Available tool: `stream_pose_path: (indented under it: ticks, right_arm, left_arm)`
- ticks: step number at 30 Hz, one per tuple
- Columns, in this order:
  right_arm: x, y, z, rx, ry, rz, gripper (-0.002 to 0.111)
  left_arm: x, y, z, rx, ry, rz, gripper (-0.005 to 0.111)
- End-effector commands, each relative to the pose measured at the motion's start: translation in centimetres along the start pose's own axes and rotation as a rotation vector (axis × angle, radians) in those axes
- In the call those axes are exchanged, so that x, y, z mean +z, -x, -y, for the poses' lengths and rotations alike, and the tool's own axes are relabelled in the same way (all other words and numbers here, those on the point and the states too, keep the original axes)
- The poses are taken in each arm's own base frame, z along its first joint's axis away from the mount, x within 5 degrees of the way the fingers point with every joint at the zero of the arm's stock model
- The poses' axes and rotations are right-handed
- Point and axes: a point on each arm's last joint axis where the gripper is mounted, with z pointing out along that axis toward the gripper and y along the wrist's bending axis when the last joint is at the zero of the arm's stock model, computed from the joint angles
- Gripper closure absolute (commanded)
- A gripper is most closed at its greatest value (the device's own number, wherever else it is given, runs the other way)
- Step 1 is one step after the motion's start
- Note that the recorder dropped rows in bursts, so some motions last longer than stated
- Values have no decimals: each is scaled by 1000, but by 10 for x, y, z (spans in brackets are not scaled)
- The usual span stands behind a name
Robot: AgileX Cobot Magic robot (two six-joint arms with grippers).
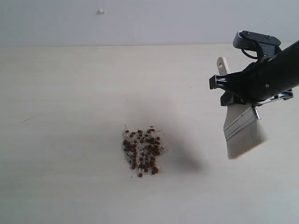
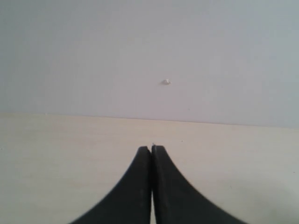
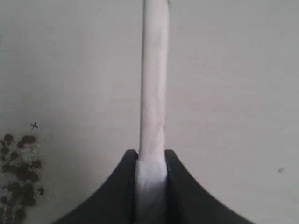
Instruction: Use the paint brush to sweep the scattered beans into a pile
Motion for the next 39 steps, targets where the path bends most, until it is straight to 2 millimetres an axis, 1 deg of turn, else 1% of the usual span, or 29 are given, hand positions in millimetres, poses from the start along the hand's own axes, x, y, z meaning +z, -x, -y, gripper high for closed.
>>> stream_pose_path:
  ticks: [1, 4, 6, 8, 11, 15, 16, 19, 20, 21, 23, 26, 28, 31, 32, 33, 34, 36, 37, 38, 39]
  right_arm:
    - [20, 4, 6, 62, 53, -36, 108]
    - [34, 3, 10, 81, 48, -71, 108]
    - [38, 3, 11, 89, 46, -78, 108]
    - [42, 5, 11, 61, 46, -85, 108]
    - [42, 7, 11, 40, 47, -81, 100]
    - [42, 9, 12, 27, 30, -58, 78]
    - [43, 9, 13, 18, 23, -53, 67]
    - [43, 11, 14, 5, 10, -37, 40]
    - [43, 11, 15, -3, 4, -31, 33]
    - [43, 12, 16, -10, -4, -20, 29]
    - [42, 14, 17, -32, -19, -5, 27]
    - [40, 17, 18, -59, -38, 24, 27]
    - [35, 19, 18, -104, -53, 44, 27]
    - [21, 24, 15, -155, -67, 91, 28]
    - [14, 26, 13, -161, -65, 113, 32]
    - [7, 28, 11, -163, -62, 135, 37]
    - [-1, 30, 9, -150, -57, 159, 47]
    - [-14, 31, 5, -151, -47, 190, 74]
    - [-20, 31, 2, -156, -39, 198, 94]
    - [-27, 31, -1, -152, -27, 204, 107]
    - [-32, 30, -2, -149, -20, 213, 106]
  left_arm:
    - [0, 1, 0, -2, -5, 7, 107]
    - [0, 1, 0, -2, -5, 7, 107]
    - [0, 1, 0, -2, -5, 7, 107]
    - [0, 1, 0, -2, -5, 7, 107]
    - [0, 1, 0, -2, -5, 7, 107]
    - [0, 1, 0, 1, -5, 7, 107]
    - [0, 1, 0, 1, -5, 7, 107]
    - [0, 1, 0, 1, -5, 7, 107]
    - [0, 1, 0, 1, -5, 7, 107]
    - [0, 1, 0, 1, -5, 7, 107]
    - [0, 1, 0, 1, -5, 7, 107]
    - [0, 1, 0, 1, -5, 7, 107]
    - [0, 1, 0, 1, -5, 7, 107]
    - [0, 1, 0, 1, -5, 7, 107]
    - [0, 1, 0, 1, -5, 7, 107]
    - [0, 1, 0, 1, -5, 7, 107]
    - [0, 1, 0, 1, -5, 7, 107]
    - [0, 1, 0, 1, -5, 7, 107]
    - [0, 1, 0, 1, -5, 7, 107]
    - [0, 1, 0, 1, -5, 7, 107]
    - [0, 1, 0, 1, -5, 7, 107]
